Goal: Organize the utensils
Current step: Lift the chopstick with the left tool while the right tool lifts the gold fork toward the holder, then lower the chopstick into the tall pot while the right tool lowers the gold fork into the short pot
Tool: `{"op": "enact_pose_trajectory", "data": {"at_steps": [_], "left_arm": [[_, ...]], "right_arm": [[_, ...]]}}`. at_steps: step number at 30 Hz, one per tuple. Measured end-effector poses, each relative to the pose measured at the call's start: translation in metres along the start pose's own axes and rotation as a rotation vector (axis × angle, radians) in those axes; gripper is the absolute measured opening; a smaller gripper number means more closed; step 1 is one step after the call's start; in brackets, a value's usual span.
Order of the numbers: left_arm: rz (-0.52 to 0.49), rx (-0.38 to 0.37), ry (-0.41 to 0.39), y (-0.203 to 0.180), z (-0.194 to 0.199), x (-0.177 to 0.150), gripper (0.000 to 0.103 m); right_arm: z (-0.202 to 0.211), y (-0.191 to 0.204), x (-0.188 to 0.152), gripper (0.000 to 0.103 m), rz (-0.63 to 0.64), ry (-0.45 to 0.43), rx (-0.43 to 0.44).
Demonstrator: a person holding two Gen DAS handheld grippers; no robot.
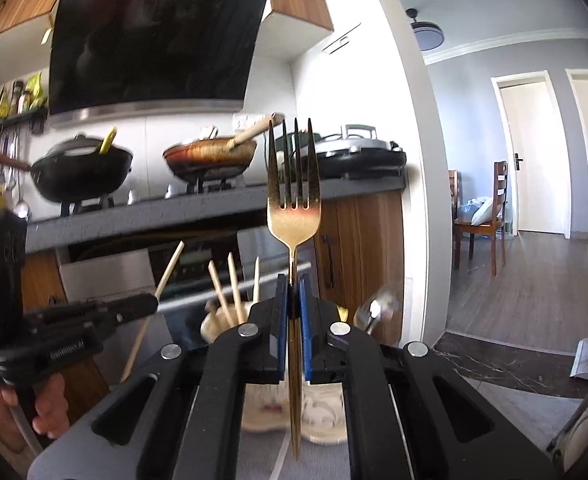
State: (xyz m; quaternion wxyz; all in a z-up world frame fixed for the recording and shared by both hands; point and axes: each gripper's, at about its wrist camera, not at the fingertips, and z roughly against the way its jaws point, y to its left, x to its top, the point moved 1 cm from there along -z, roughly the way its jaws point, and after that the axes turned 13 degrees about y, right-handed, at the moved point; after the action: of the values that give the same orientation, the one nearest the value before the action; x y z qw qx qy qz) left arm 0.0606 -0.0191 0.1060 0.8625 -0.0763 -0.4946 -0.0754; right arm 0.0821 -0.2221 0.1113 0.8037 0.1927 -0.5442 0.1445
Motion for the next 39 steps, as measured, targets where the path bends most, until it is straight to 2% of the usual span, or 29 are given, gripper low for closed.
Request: {"op": "enact_pose_trajectory", "data": {"at_steps": [6,13,16,19,24,30,39], "left_arm": [[0.009,0.028,-0.073,0.001,-0.015,0.040,0.005],[0.014,0.063,-0.161,-0.004,-0.032,0.071,0.005],[0.023,0.091,-0.197,-0.004,-0.043,0.080,0.005],[0.033,0.103,-0.187,-0.003,-0.061,0.083,0.005],[0.022,0.139,-0.188,-0.004,-0.079,0.079,0.005],[-0.009,0.134,-0.167,-0.007,-0.077,0.059,0.005],[-0.012,0.126,-0.076,0.000,-0.065,0.023,0.005]], "right_arm": [[-0.025,-0.011,0.026,0.006,-0.062,-0.070,-0.013],[-0.041,-0.017,0.026,0.006,-0.082,-0.132,-0.081],[-0.051,-0.025,0.022,0.006,-0.099,-0.112,-0.080],[-0.063,-0.031,0.015,0.006,-0.100,-0.078,-0.084],[-0.076,-0.043,0.009,0.006,-0.135,-0.012,-0.047],[-0.079,-0.040,-0.001,0.006,-0.099,0.044,-0.035],[-0.080,-0.031,-0.015,0.006,-0.065,0.096,-0.041]]}}
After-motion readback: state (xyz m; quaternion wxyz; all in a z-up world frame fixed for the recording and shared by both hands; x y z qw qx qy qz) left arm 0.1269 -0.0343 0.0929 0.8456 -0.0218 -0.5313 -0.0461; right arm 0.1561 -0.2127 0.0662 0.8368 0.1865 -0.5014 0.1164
